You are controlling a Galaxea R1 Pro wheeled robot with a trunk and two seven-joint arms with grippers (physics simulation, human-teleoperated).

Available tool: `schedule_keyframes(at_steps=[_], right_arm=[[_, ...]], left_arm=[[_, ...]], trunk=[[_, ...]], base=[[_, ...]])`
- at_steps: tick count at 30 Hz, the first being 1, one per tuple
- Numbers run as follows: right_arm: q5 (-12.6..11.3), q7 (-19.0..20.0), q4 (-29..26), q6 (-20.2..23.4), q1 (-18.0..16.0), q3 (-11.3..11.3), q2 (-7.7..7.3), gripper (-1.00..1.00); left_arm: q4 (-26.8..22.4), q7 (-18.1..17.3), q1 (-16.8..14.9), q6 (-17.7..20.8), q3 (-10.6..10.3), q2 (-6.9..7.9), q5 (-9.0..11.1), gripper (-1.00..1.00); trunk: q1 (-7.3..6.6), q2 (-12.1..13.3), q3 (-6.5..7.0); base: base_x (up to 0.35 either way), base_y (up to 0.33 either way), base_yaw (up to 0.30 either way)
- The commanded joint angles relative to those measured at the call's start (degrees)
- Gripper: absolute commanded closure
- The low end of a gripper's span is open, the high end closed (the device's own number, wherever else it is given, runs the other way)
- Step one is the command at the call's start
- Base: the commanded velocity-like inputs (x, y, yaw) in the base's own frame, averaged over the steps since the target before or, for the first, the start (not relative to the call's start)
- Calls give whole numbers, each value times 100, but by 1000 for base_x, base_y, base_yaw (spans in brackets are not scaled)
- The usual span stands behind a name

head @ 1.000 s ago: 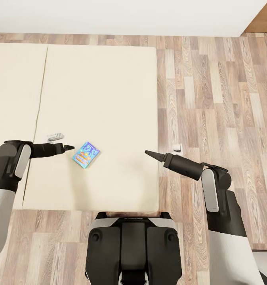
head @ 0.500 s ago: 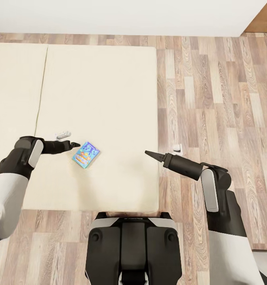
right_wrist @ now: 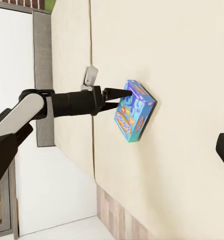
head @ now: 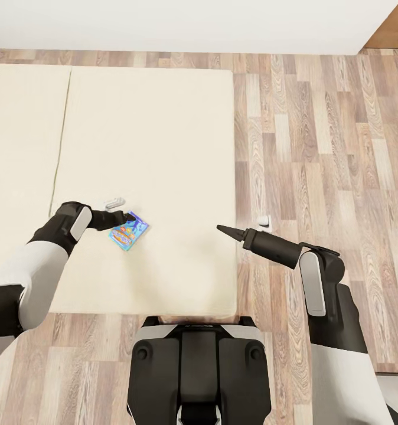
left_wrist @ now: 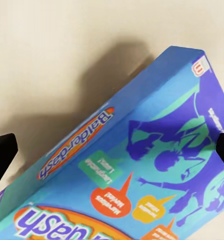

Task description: Put all the toys in the child's room - the three board games (two on the bed and one on the table), the two jigsaw puzzles on the table, and the tennis ball on the table - inside the toy box on the table in the child's room.

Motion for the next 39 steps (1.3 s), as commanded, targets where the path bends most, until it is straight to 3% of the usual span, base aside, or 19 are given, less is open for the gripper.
schedule_keyframes(at_steps=[1,10,39], right_arm=[[32,43,-1,25,-4,-13,6,-100],[31,31,-1,25,-4,-2,6,-100],[43,4,8,19,-4,25,16,-100]], left_arm=[[20,-13,-5,29,26,-11,-10,-100],[276,-46,-12,-125,-3,-48,-36,-100],[253,-182,-10,-146,-29,-45,-28,-100]], trunk=[[3,-9,-6],[3,-9,-6],[3,-9,-6]], base=[[0,0,0],[0,0,0],[0,-38,0]])
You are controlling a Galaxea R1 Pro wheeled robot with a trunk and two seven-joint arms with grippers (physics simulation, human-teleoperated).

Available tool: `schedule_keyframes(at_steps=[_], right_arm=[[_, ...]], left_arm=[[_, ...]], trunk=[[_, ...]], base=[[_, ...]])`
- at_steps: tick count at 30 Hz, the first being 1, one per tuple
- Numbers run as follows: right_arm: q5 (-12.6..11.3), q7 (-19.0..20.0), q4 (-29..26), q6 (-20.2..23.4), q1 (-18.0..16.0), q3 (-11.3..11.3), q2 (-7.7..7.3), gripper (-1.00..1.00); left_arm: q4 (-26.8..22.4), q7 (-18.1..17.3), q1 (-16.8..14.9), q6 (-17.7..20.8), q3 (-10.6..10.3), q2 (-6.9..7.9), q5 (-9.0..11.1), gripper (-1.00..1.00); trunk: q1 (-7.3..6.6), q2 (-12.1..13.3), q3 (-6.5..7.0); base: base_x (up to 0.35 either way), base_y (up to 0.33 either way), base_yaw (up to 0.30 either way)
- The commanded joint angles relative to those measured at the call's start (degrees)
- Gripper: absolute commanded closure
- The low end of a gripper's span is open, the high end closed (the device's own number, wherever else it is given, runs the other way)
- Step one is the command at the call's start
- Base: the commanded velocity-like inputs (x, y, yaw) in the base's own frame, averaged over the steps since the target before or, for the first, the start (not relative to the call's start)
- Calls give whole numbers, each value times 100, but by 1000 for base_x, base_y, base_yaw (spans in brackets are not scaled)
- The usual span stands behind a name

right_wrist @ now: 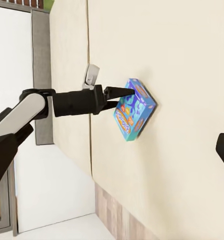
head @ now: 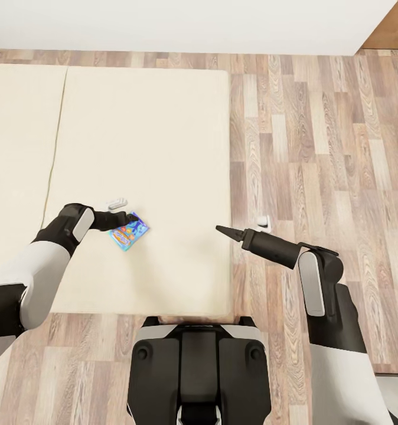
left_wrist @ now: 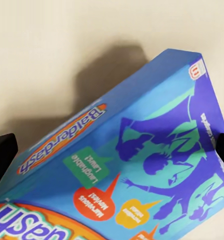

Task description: Put all the toys in the child's room - the three board games (two on the bed and one on the table), the two jigsaw puzzles on the table, and the tennis ball on the table - inside the toy box on the table in the child's room.

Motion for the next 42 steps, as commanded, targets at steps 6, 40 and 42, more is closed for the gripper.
schedule_keyframes(at_steps=[6,40,42], right_arm=[[30,44,-1,26,-4,-14,6,-100],[30,52,-1,22,-4,-15,5,-100],[30,52,-1,22,-4,-15,5,-100]], left_arm=[[108,-21,3,29,17,-4,-36,-100],[107,-15,3,29,-53,-13,-36,-100],[107,-15,3,29,-53,-13,-36,-100]], trunk=[[6,-6,-6],[6,-6,-6],[6,-6,-6]], base=[[0,-84,0],[-4,-99,0],[-2,-27,0]])
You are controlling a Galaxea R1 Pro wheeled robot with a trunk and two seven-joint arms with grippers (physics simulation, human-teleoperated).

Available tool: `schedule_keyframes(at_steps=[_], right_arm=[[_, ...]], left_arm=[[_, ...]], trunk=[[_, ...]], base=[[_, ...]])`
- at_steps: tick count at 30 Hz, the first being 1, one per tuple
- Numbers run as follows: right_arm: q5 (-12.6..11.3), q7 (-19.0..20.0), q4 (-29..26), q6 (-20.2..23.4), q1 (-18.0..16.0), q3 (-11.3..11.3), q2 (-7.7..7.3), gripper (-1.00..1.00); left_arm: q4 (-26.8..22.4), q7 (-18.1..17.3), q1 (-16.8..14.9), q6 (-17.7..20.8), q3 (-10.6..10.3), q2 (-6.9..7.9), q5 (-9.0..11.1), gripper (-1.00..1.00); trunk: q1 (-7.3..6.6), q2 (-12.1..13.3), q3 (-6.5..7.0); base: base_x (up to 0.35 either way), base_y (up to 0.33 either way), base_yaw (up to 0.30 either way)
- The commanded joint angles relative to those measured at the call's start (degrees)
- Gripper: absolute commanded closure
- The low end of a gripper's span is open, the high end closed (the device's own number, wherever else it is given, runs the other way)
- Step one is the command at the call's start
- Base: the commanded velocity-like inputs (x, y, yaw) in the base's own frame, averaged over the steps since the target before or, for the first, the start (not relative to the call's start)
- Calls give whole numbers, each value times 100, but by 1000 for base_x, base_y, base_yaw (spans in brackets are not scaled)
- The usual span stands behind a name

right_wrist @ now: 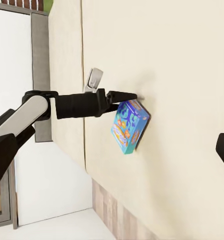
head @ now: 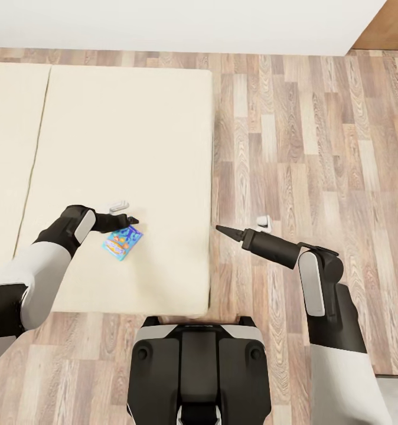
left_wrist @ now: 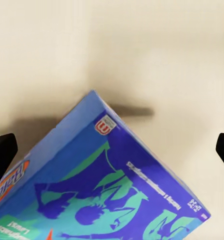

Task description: Put all the toys in the child's room - the three board games (two on the bed and one on the table), the two jigsaw puzzles on the table, and the tennis ball on the table - inside the toy box on the table in the child's room.

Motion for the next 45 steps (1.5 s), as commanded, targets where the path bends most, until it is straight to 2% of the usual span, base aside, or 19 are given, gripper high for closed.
schedule_keyframes(at_steps=[1,24,32,37,41,45], right_arm=[[32,44,-1,25,-4,-14,6,-100],[32,44,-1,33,-4,-22,4,-100],[32,44,-1,34,-4,-23,5,-100],[32,44,-1,34,-4,-20,6,-100],[32,44,-1,34,-4,-20,6,-100],[32,44,-1,34,-4,-15,6,-100]], left_arm=[[-1,-6,0,47,19,-1,67,-100],[-25,-12,0,47,3,11,67,-100],[-35,-8,0,107,15,183,56,-100],[-43,1,0,125,18,223,14,-100],[-45,9,0,201,28,349,-148,-100],[-45,26,0,396,28,406,-250,-100]], trunk=[[4,-8,-6],[4,-8,-6],[4,-8,-6],[4,-8,-6],[4,-8,-6],[4,-8,-6]], base=[[-1,-82,0],[0,-87,0],[0,-2,0],[0,0,0],[0,0,0],[0,0,0]])
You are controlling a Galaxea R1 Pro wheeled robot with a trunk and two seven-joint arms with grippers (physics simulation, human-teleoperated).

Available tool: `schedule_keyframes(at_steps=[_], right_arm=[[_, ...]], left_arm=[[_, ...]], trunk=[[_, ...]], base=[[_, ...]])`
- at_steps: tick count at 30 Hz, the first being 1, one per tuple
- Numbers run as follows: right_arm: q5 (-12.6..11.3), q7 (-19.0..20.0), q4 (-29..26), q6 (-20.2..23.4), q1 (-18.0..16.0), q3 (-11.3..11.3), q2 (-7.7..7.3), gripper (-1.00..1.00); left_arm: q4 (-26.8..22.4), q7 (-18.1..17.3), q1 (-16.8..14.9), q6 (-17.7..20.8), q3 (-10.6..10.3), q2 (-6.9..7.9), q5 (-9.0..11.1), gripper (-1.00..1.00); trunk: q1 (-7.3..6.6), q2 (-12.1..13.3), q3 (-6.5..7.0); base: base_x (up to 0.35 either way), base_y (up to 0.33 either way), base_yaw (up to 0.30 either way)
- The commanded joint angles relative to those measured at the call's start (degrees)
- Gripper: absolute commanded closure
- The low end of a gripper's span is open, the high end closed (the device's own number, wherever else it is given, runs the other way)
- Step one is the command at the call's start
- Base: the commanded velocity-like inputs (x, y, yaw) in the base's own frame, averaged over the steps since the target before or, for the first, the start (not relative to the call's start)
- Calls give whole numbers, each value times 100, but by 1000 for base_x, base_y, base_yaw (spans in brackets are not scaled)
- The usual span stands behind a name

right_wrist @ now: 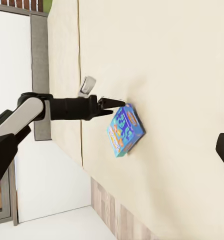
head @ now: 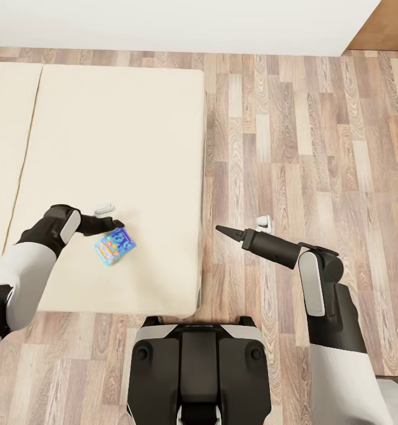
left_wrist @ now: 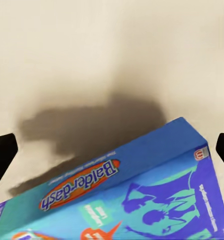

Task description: Put all the toys in the child's room - the three board games (two on the bed and one on the table), the two jigsaw puzzles on the table, and the tennis ball on the table - inside the toy box on the table in the child's room.

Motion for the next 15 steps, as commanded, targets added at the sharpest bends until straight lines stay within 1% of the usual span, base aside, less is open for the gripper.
schedule_keyframes(at_steps=[1,4,7,10,15], right_arm=[[32,41,-1,25,-4,-13,9,-100],[32,36,-1,25,-4,-10,16,-100],[32,9,-1,24,-4,-5,28,-100],[27,-22,-1,25,-4,-2,42,-100],[24,-41,-1,24,-4,-1,59,-100]], left_arm=[[-4,11,-1,117,17,31,16,-100],[-4,15,-1,215,21,112,1,-100],[-4,28,-1,397,23,203,-5,-100],[-4,29,-1,476,19,236,-7,-100],[2,27,-1,615,13,245,-14,-100]], trunk=[[4,-9,-6],[4,-9,-6],[4,-9,-6],[4,-9,-6],[4,-9,-6]], base=[[0,0,0],[0,0,0],[0,0,0],[0,0,0],[0,0,0]])
